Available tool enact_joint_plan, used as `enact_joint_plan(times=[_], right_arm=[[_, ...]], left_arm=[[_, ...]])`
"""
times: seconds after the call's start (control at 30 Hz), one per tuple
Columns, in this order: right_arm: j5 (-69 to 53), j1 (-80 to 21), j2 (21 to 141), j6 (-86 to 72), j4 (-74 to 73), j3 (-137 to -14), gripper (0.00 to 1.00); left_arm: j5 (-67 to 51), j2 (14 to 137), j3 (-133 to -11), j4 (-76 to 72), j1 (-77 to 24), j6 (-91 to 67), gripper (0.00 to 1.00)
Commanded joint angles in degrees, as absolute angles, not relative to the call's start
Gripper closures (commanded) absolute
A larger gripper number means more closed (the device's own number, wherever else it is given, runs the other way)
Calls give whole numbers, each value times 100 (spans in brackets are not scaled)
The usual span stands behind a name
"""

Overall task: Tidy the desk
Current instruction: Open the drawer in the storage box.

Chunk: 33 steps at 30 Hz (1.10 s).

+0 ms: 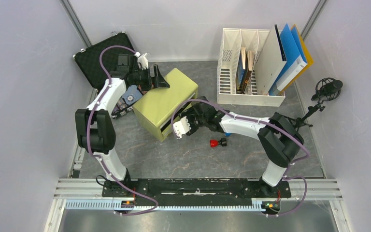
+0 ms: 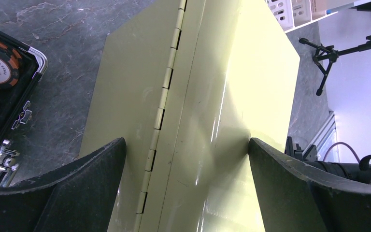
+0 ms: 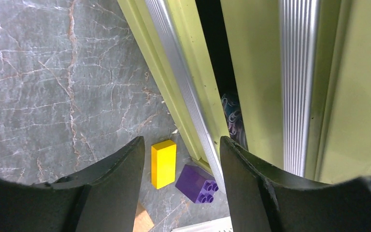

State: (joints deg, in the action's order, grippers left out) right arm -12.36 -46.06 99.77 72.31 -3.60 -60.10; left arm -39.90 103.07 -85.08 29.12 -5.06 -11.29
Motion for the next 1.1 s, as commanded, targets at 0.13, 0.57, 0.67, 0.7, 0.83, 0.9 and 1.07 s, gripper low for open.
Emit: enact_joint_plan(times=[0.13, 0.57, 0.67, 0.7, 0.83, 0.9, 1.07], right_arm=[[-971, -4724, 9799, 7446, -49, -5938, 36], [-677, -4902, 10005, 7776, 473, -5842, 37], [-668, -4930, 10115, 7869, 485, -5841, 37], [-672, -4939, 10145, 7898, 499, -5840, 37], [-693, -4948, 10300, 7976, 556, -5849, 37], [-694, -4948, 10370, 8003, 561, -5870, 37], [-729, -4952, 10463, 8216, 312, -5934, 39]], left_arm=[[-2813, 10830, -8350, 3290, -510, -861, 1], [-2778, 10854, -8359, 3323, -510, -820, 1], [-2769, 10845, -8372, 3340, -509, -802, 1], [-2761, 10834, -8360, 3348, -510, -793, 1], [-2744, 10819, -8367, 3373, -510, -765, 1], [-2752, 10827, -8358, 3372, -510, -765, 1], [-2773, 10851, -8355, 3375, -510, -773, 1]])
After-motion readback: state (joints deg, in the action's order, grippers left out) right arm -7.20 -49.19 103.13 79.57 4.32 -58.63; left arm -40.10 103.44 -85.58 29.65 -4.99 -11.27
